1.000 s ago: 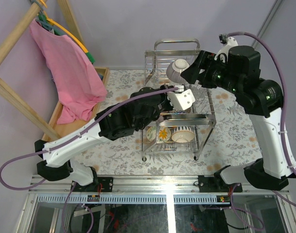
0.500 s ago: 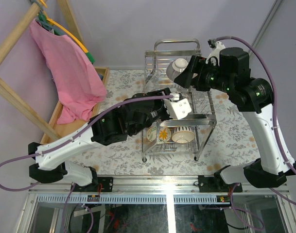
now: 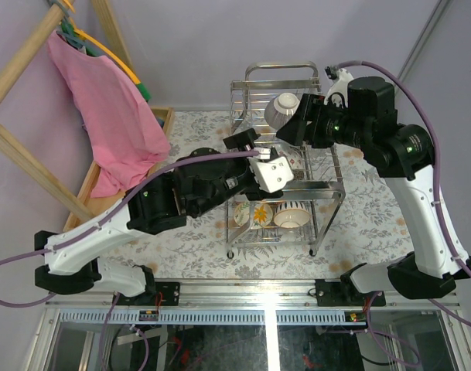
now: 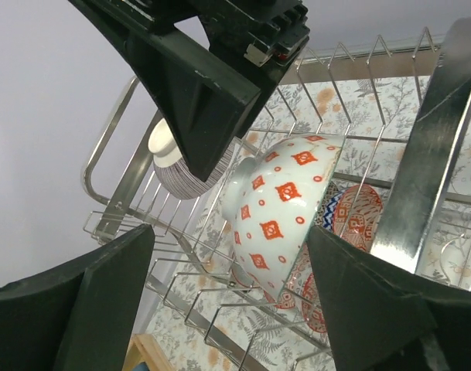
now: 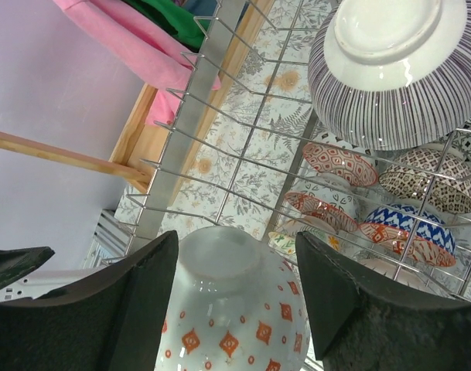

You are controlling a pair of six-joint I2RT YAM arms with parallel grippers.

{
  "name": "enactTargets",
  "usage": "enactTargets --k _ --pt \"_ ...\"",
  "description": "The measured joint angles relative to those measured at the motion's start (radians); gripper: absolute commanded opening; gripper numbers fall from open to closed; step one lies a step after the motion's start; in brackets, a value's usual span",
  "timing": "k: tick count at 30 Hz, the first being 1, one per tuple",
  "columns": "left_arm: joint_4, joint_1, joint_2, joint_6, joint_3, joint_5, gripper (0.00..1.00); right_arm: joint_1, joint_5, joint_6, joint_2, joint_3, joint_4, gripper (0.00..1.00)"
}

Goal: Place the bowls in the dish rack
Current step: Turn the bowl upside down on the dish rack.

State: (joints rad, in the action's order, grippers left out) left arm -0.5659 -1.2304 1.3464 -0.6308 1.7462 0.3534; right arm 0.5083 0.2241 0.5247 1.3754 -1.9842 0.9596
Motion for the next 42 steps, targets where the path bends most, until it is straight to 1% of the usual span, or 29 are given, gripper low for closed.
enactTargets --k 9,15,22,26,32,34,36,39,42 --pt "0.005 -0.003 -0.071 0.032 -0.057 -0.039 0.88 0.0 0.006 -0.025 -0.023 0.026 0.007 0.68" --pt "0.006 -0.004 -0.143 0.084 -0.081 -0.089 0.88 0.0 0.008 -0.037 -0.047 0.026 0.038 0.69" --pt "0.006 -0.004 -0.164 0.127 -0.082 -0.102 0.89 -0.001 0.081 -0.079 -0.084 0.024 0.061 0.76" --pt "0.02 -0.004 -0.165 0.145 -0.106 -0.097 0.9 -0.001 0.133 -0.124 -0.119 0.056 0.082 0.82" --pt "0.035 -0.004 -0.166 0.168 -0.144 -0.086 0.9 0.012 0.132 -0.174 -0.123 0.081 0.116 0.89" --pt "0.044 -0.004 -0.167 0.175 -0.15 -0.084 0.9 0.037 0.124 -0.184 -0.12 0.096 0.121 0.89" --pt "0.053 -0.004 -0.167 0.181 -0.154 -0.084 0.9 0.074 0.094 -0.201 -0.109 0.103 0.127 0.86" --pt "0.058 -0.004 -0.166 0.185 -0.155 -0.084 0.9 0.119 0.053 -0.204 -0.094 0.101 0.105 0.76" --pt "0.061 -0.004 -0.164 0.187 -0.155 -0.084 0.9 0.142 -0.004 -0.21 -0.095 0.097 0.091 0.68"
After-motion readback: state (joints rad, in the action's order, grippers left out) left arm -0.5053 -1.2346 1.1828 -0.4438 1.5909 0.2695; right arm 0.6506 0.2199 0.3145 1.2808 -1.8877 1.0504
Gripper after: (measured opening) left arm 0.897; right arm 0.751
